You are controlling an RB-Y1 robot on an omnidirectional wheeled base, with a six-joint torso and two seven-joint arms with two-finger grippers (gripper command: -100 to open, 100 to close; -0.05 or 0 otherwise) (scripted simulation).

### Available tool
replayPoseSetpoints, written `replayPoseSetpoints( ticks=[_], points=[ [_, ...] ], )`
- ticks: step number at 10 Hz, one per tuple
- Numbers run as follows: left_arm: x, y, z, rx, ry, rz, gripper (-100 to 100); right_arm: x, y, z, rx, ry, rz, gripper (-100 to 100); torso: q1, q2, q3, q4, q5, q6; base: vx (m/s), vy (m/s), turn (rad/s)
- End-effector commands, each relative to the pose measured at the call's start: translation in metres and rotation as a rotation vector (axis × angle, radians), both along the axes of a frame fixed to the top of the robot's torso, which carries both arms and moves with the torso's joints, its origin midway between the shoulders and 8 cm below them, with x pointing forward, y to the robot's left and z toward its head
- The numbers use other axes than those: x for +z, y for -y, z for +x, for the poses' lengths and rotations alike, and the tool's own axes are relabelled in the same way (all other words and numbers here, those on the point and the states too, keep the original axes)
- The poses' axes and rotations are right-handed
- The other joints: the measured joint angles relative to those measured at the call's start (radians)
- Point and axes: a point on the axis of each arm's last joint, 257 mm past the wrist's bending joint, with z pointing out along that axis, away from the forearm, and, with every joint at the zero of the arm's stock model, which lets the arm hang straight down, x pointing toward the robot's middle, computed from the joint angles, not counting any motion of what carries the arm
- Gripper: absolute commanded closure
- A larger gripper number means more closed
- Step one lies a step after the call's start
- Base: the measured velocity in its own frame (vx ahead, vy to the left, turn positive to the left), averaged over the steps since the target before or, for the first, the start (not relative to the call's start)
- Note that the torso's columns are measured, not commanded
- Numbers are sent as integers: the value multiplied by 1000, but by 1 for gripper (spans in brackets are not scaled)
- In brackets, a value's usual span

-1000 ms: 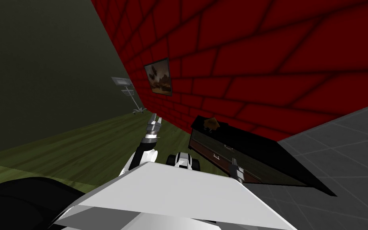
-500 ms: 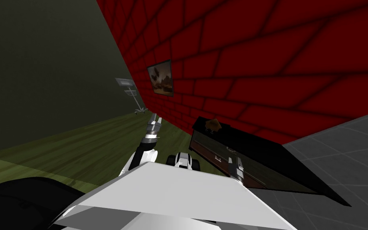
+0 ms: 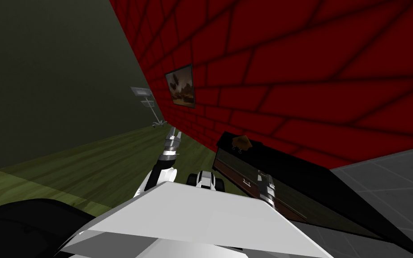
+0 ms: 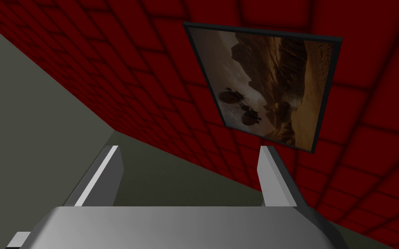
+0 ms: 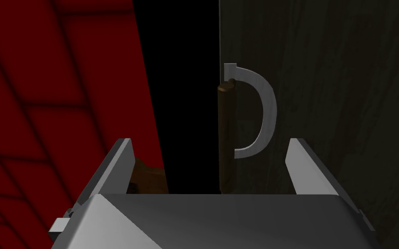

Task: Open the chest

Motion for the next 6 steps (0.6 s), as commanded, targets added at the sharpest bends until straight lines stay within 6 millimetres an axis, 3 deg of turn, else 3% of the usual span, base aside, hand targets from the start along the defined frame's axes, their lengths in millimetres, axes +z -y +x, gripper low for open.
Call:
replayPoseSetpoints(
  ticks=[1, 2, 4, 6],
  points=[
    [0, 0, 0, 0, 0, 0, 0, -6, -8, -6, 4, 0, 0, 100, -2, -1, -1, 0, 0, 0, -24, -10, -38],
    [0, 0, 0, 0, 0, 0, 0, -8, -13, -8, 6, 0, -1, 100, 2, 2, 0, 2, 4, 1, -29, -26, -42],
    [0, 0, 0, 0, 0, 0, 0, -4, -5, -6, 15, -4, 2, 100, 0, 0, 0, 1, 2, 1, -36, 35, -8],
    [0, 0, 0, 0, 0, 0, 0, 1, 1, -4, 20, -1, 1, 100, 6, 6, 3, 1, 3, 1, -155, 149, -40]
  ],
)
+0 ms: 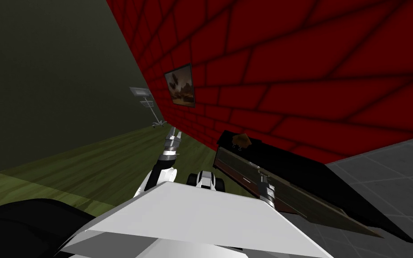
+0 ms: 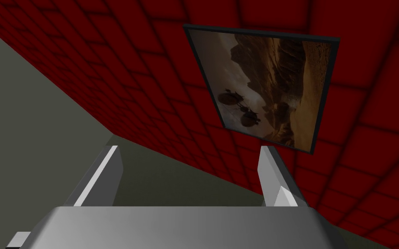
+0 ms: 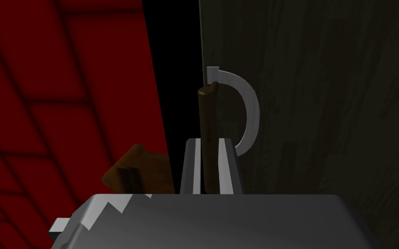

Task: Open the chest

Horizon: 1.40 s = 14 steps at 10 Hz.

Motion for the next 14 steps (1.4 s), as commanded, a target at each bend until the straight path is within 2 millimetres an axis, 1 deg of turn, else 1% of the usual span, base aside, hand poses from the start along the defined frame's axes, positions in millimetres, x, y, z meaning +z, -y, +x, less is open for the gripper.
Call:
replayPoseSetpoints(
  ticks=[1, 2, 3, 6, 7, 11, 14],
  points=[
    [0, 0, 0, 0, 0, 0, 0, 7, 10, 1, 8, 4, 0, 100, 0, 0, 0, 1, 1, -1, -156, 133, -41],
    [0, 0, 0, 0, 0, 0, 0, 1, 7, -1, 4, -9, 4, 100, -1, -3, -2, 2, 3, -2, -74, 55, -20],
    [0, 0, 0, 0, 0, 0, 0, 2, 6, -4, 17, -11, 5, 100, -4, -8, -6, 2, 3, -3, -119, 87, -55],
    [0, 0, 0, 0, 0, 0, 0, 7, 5, -5, 33, 0, 1, 100, -2, -3, -3, 2, 3, -2, -153, 98, -54],
    [0, 0, 0, 0, 0, 0, 0, 10, 23, 0, 24, -18, 8, -100, -1, -2, -2, 2, 4, -2, -114, 82, 8],
    [0, 0, 0, 0, 0, 0, 0, 28, 58, 14, 16, -18, 13, -100, -8, -10, -6, -3, -3, -2, -32, 85, 26],
    [0, 0, 0, 0, 0, 0, 0, 45, 83, 24, 11, -17, 18, -100, -7, -7, -3, -1, -2, -2, -40, 76, 18]
  ],
)
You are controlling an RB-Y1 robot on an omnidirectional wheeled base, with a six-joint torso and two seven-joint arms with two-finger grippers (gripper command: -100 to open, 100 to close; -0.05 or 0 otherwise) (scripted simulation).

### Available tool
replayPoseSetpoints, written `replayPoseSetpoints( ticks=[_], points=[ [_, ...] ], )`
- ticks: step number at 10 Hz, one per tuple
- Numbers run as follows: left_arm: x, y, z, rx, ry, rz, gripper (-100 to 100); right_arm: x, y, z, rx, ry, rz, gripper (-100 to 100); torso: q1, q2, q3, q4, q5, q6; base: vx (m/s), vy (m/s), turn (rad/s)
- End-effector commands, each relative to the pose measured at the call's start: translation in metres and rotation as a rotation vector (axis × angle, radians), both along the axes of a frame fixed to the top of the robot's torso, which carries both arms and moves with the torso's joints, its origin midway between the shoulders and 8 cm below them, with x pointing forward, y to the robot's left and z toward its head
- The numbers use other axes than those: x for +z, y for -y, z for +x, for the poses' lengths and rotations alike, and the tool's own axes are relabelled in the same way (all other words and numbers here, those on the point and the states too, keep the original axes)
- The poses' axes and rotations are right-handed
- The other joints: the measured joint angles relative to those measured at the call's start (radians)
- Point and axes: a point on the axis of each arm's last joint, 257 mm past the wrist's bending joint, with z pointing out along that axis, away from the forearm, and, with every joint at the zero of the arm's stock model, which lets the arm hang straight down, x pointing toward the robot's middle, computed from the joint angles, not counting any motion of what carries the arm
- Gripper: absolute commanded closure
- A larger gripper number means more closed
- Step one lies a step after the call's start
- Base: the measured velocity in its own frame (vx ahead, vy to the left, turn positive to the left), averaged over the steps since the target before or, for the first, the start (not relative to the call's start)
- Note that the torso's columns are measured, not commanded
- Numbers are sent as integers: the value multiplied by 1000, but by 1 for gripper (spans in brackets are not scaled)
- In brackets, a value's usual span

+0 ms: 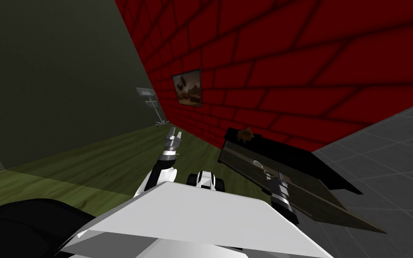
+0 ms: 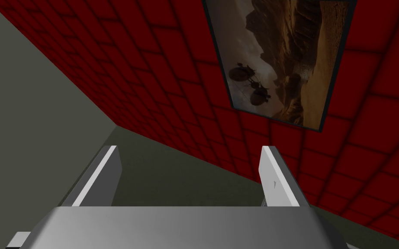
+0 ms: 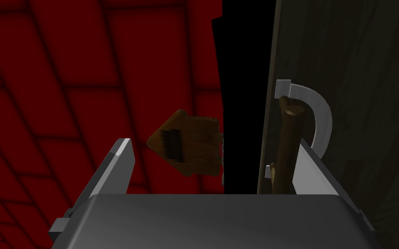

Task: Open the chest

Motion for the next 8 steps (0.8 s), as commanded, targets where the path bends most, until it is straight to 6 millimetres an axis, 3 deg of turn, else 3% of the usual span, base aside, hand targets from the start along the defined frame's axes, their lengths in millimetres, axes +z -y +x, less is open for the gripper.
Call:
replayPoseSetpoints(
  ticks=[1, 2, 3, 8],
  points=[
    [0, 0, 0, 0, 0, 0, 0, 15, 20, 11, -3, 0, 5, -100, 2, 0, 0, 0, 1, 0, -51, 82, 12],
    [0, 0, 0, 0, 0, 0, 0, 9, 14, 7, -3, -7, 4, -100, 4, 1, 0, 2, 3, 0, -23, 30, -8],
    [0, 0, 0, 0, 0, 0, 0, 8, 16, 7, -5, -12, 7, 0, 3, 0, -1, 1, 3, -1, -5, 4, -7],
    [0, 0, 0, 0, 0, 0, 0, 4, 15, 5, -6, -22, 10, 0, 0, -1, -1, 0, 0, 0, 0, 0, 0]
  ],
)
